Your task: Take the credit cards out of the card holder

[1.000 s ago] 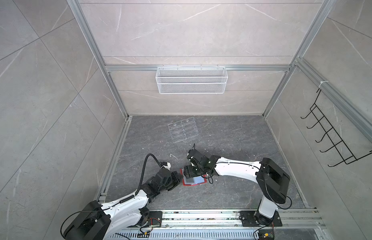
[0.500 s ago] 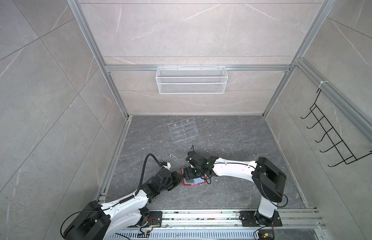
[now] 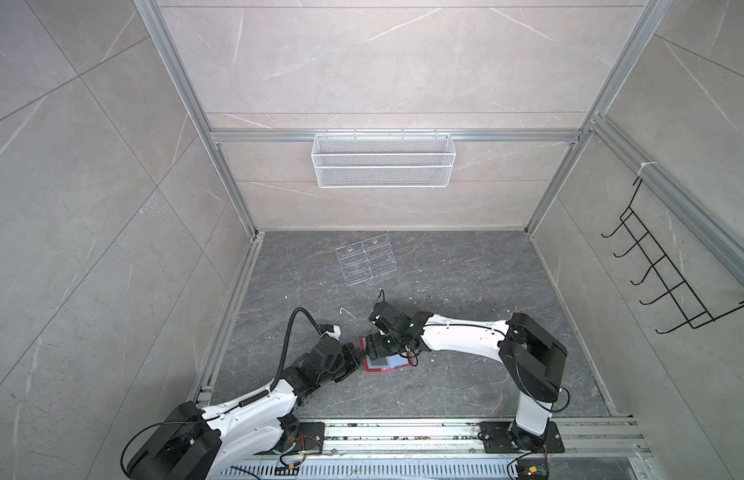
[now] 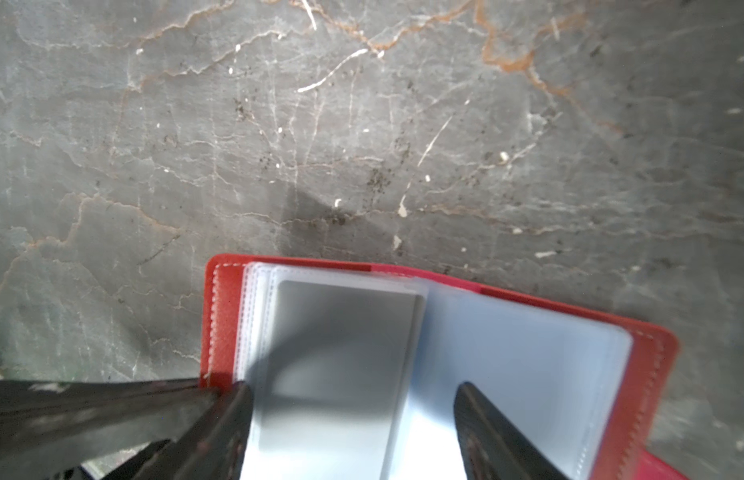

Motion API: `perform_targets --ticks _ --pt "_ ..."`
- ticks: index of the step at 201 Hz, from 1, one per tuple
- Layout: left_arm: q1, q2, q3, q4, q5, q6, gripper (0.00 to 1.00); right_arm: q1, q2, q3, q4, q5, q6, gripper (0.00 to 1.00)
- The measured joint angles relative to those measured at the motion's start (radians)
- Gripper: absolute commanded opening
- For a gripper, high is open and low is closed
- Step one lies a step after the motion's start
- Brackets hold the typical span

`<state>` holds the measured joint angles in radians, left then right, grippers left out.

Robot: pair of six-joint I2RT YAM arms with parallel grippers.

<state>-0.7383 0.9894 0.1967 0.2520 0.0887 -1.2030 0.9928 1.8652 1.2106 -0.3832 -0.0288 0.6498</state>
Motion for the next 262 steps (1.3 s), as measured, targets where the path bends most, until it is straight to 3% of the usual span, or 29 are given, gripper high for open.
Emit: perform_targets --ticks 86,145,262 --pt "-0.002 0.0 0.0 0.002 0.0 0.0 0.0 0.006 0.011 0.035 -0.077 0.073 -0.014 0.67" --pt "-0.002 0.0 0.001 0.003 0.0 0.0 0.0 0.01 -0.047 0.014 -0.053 0.073 -0.016 0.79" --pt "-0.002 -0.011 0.001 -0.002 0.0 0.003 0.0 0.011 -0.002 0.02 -0.024 0.036 -0.016 0.85"
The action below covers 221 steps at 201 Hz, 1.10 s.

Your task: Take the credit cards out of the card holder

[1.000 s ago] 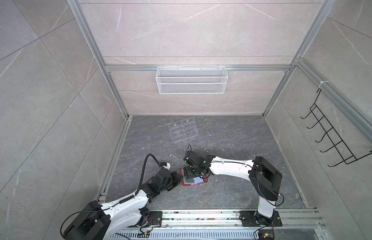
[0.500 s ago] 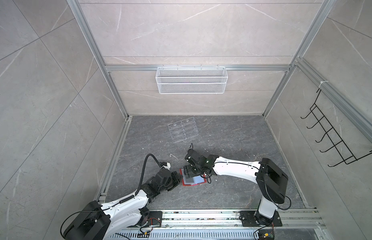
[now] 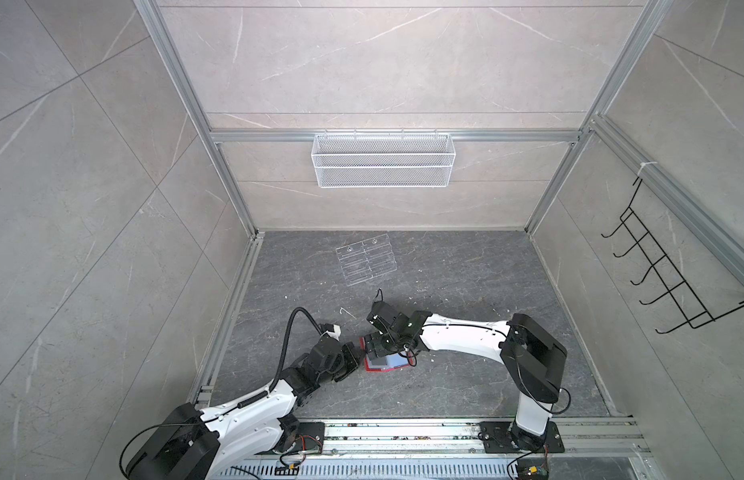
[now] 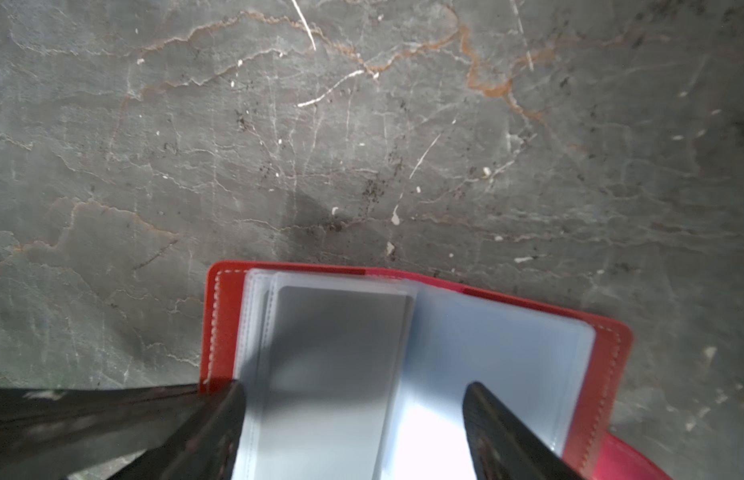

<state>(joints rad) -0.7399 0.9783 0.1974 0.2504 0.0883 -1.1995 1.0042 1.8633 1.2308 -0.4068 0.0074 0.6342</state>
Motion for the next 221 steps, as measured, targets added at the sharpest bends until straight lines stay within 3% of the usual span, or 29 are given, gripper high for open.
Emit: perform_targets --ticks 68,221 --pt "0.0 0.0 0.0 -0.008 -0.002 0.002 0.0 0.004 0.022 0.024 -0.023 0.023 0.0 0.77" --pt "0.0 0.001 0.0 0.0 -0.001 0.004 0.0 0.018 0.014 0.057 -0.1 0.114 -0.007 0.72"
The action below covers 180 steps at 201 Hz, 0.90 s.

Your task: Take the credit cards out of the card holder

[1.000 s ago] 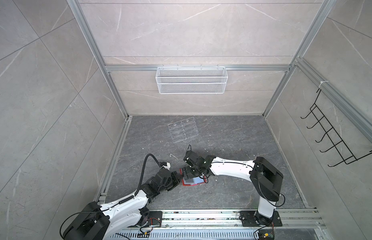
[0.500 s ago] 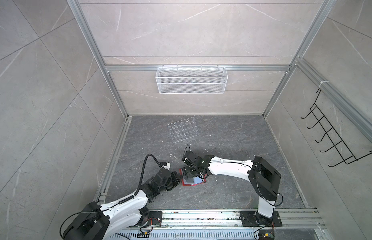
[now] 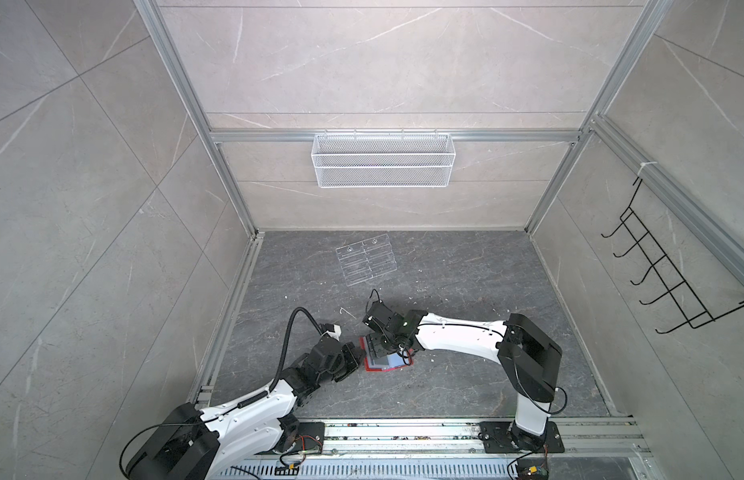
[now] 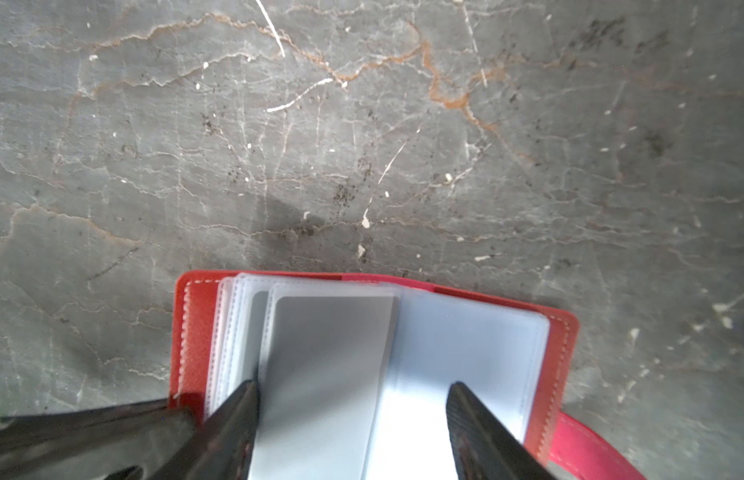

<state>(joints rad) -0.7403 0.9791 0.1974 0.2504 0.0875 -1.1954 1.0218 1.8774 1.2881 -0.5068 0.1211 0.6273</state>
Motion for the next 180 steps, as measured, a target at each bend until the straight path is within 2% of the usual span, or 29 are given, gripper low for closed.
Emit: perform_targets --ticks 68,94,106,120,124,126,143,156,180 --pt "0.0 0.033 0.027 -0.064 -0.008 0.023 0.0 -0.076 -0.163 -0.141 -0.034 0.074 0.004 0.71" --pt "0.0 0.04 0.103 -0.182 -0.036 0.049 0.4 -0.12 -0.256 -0.229 -0.038 0.074 0.005 0.71" --pt "-0.001 0.033 0.151 -0.263 -0.064 0.061 0.49 -0.129 -0.298 -0.249 -0.035 0.064 0.004 0.71" --pt "-0.001 0.007 0.209 -0.383 -0.112 0.07 0.56 -0.134 -0.334 -0.256 -0.018 0.033 0.0 0.66" --pt "-0.001 -0.002 0.224 -0.414 -0.125 0.072 0.66 -0.135 -0.341 -0.257 -0.007 0.019 -0.002 0.64" --pt "-0.001 -0.005 0.233 -0.432 -0.133 0.072 0.67 -0.137 -0.344 -0.258 -0.001 0.012 -0.001 0.63" --pt "-0.001 -0.03 0.323 -0.585 -0.189 0.082 0.68 -0.15 -0.359 -0.271 0.064 -0.055 -0.011 0.51" --pt "-0.001 -0.028 0.388 -0.655 -0.209 0.095 0.65 -0.159 -0.358 -0.283 0.114 -0.111 -0.019 0.37" --pt "0.0 0.013 0.435 -0.612 -0.145 0.122 0.45 -0.168 -0.327 -0.283 0.177 -0.179 -0.009 0.15"
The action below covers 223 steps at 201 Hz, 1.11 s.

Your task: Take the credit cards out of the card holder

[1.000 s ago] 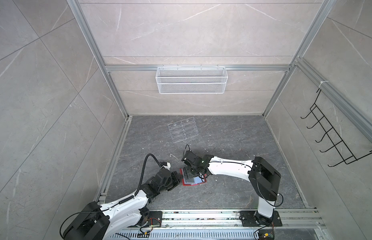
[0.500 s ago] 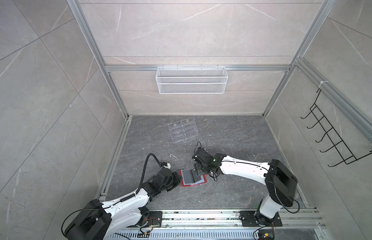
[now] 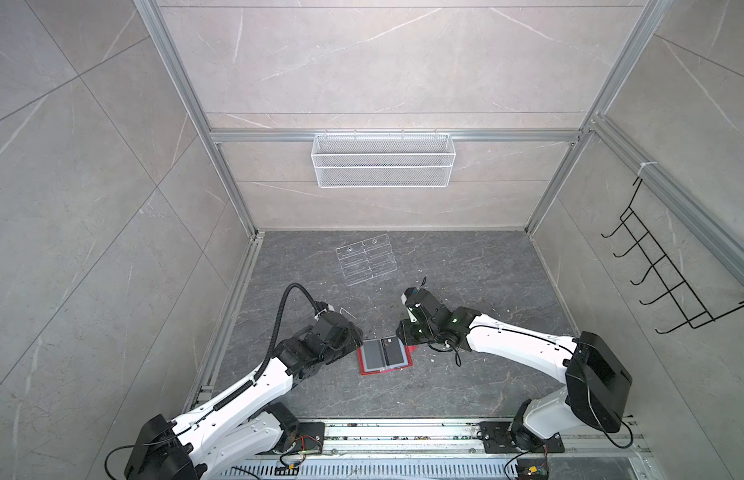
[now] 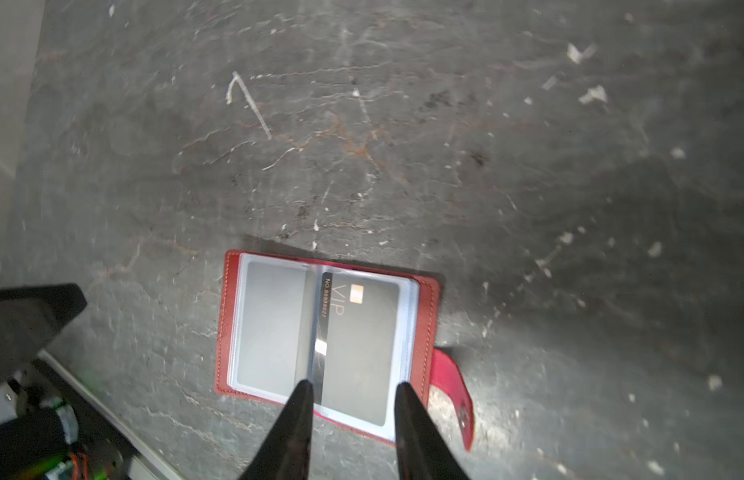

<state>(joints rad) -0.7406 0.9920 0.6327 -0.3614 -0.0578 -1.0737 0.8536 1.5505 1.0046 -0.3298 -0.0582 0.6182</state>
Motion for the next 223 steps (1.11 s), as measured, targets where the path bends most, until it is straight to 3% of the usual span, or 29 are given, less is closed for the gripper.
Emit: perform_targets --ticks 29,98,223 --pt "-0.002 0.138 -0.033 0.169 0.144 -0.019 0.25 -0.02 0.067 -0.013 0.054 -0.045 0.002 0.06" --pt "-0.006 0.277 -0.132 0.418 0.298 -0.1 0.27 -0.045 0.122 -0.087 0.124 -0.087 0.014 0.05" --pt "-0.019 0.394 -0.257 0.729 0.321 -0.18 0.28 -0.05 0.158 -0.149 0.255 -0.108 0.048 0.04"
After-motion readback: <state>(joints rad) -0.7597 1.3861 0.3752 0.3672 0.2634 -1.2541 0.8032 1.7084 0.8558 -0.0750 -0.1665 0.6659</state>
